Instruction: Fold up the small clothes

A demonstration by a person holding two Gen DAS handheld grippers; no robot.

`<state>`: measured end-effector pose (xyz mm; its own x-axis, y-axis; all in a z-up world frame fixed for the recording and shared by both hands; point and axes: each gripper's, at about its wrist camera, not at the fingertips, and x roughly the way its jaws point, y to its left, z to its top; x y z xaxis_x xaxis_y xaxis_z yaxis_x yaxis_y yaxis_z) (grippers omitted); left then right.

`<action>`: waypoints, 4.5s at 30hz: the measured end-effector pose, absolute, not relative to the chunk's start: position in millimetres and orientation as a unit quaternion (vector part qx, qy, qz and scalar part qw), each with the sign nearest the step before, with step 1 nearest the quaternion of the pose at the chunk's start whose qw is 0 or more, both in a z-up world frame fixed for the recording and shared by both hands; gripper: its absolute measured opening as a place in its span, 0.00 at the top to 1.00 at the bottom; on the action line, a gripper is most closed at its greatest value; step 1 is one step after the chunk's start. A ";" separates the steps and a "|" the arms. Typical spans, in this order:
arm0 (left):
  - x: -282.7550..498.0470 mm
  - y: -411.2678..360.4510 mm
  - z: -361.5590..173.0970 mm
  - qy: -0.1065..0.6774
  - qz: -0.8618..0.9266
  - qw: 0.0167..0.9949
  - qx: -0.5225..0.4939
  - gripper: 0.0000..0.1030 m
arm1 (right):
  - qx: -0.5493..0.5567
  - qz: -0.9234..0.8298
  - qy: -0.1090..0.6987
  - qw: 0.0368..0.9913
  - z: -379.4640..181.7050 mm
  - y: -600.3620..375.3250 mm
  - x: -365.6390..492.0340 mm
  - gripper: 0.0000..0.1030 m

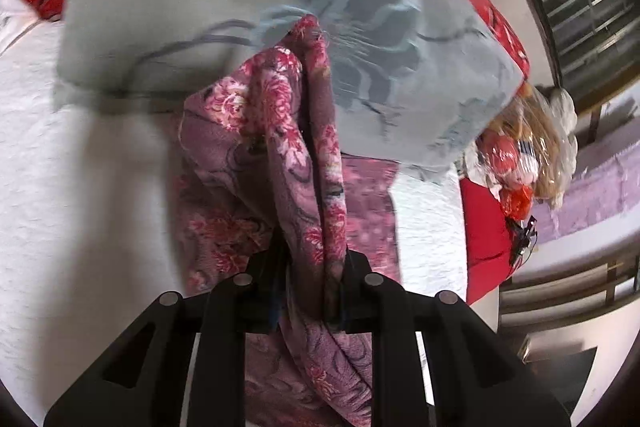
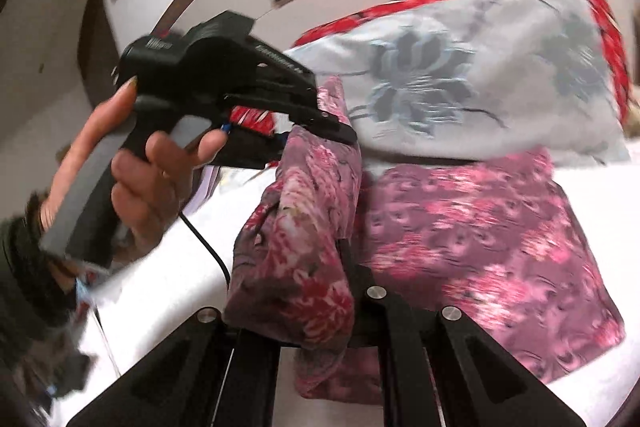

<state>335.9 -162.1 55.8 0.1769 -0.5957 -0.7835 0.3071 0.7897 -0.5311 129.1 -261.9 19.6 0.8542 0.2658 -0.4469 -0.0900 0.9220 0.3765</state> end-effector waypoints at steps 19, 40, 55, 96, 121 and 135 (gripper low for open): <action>305.9 -318.3 -4.1 0.628 -0.310 0.706 -0.102 0.70 | 0.424 -0.022 0.291 0.857 -56.4 -426.9 87.7 0.93; 310.2 -156.7 -29.8 0.608 -0.252 0.725 -0.205 0.51 | 0.372 0.029 0.386 0.843 -31.1 -470.7 235.9 0.56; 302.1 -151.1 -32.0 0.597 -0.246 0.742 -0.182 0.45 | 0.316 -0.001 0.360 0.878 -23.7 -485.0 210.4 0.83; 254.0 -166.3 -15.9 0.589 -0.212 0.767 -0.140 0.40 | 0.302 0.013 0.376 0.876 -9.6 -483.5 145.6 0.53; 296.1 -169.2 -25.9 0.564 -0.228 0.765 -0.211 0.40 | 0.259 0.069 0.360 0.894 -21.3 -456.9 197.4 0.81; 278.5 -174.8 -41.4 0.598 -0.231 0.745 -0.185 0.39 | 0.343 0.016 0.397 0.851 -44.3 -510.9 164.9 0.40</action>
